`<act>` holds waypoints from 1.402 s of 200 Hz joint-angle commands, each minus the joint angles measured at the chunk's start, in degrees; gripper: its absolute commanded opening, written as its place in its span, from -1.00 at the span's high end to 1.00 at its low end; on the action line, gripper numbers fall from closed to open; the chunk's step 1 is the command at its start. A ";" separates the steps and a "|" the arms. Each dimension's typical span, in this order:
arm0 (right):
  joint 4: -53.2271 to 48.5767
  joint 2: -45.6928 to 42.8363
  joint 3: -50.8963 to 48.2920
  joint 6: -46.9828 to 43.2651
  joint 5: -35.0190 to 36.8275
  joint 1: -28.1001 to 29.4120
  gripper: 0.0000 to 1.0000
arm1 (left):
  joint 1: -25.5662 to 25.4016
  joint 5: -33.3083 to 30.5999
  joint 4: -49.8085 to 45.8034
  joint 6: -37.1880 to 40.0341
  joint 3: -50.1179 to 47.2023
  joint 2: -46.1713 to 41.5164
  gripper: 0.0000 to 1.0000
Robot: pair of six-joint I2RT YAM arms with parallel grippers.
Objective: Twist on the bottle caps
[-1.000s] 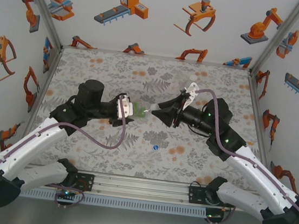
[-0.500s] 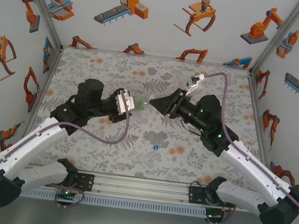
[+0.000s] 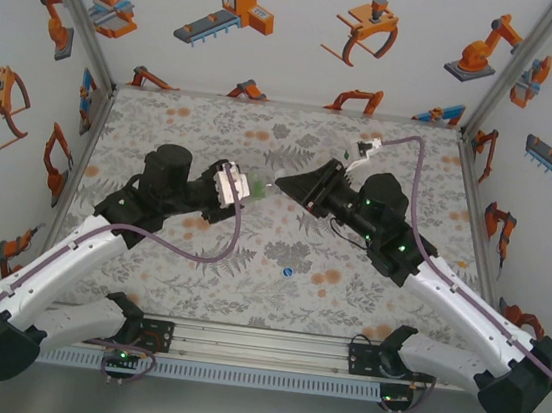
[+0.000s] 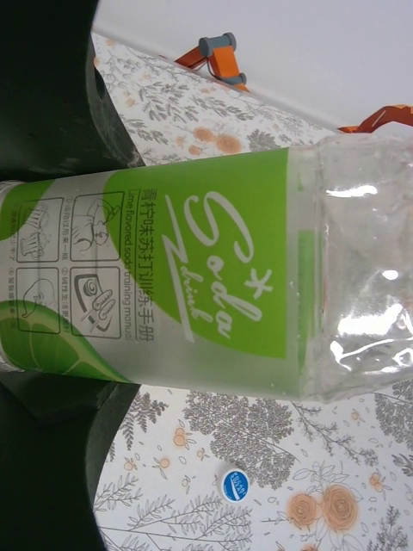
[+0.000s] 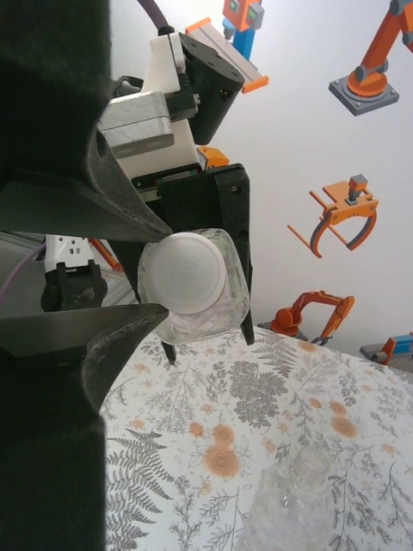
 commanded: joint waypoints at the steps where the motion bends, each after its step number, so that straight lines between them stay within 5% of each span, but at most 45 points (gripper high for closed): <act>1: 8.55 -1.12 -0.14 -4.57 -2.92 0.04 0.61 | -0.10 9.30 2.59 -1.30 -0.33 -1.52 1.00; 30: 10.40 -4.10 1.88 -19.05 -11.49 0.00 0.07 | 2.31 18.82 9.45 -6.73 -1.88 -2.62 1.00; 49: 10.41 -6.70 2.66 -26.65 -14.15 0.00 -0.06 | 3.82 23.92 11.81 -9.49 -1.43 -2.48 1.00; 126: 23.26 -13.88 1.98 -48.69 -20.39 0.04 -0.18 | 3.18 44.19 26.19 -23.14 0.64 -1.76 1.00; 167: 30.77 -8.91 7.60 -48.86 -37.50 0.04 -0.31 | -2.56 46.54 25.66 -23.20 4.54 1.00 1.00; 215: 34.33 -4.51 11.17 -50.11 -49.56 0.30 -0.31 | -5.62 48.17 26.43 -22.94 6.50 4.04 1.00; 280: 36.11 -3.31 9.77 -53.03 -53.08 1.16 -0.03 | -6.32 48.77 26.69 -23.11 7.14 5.95 1.00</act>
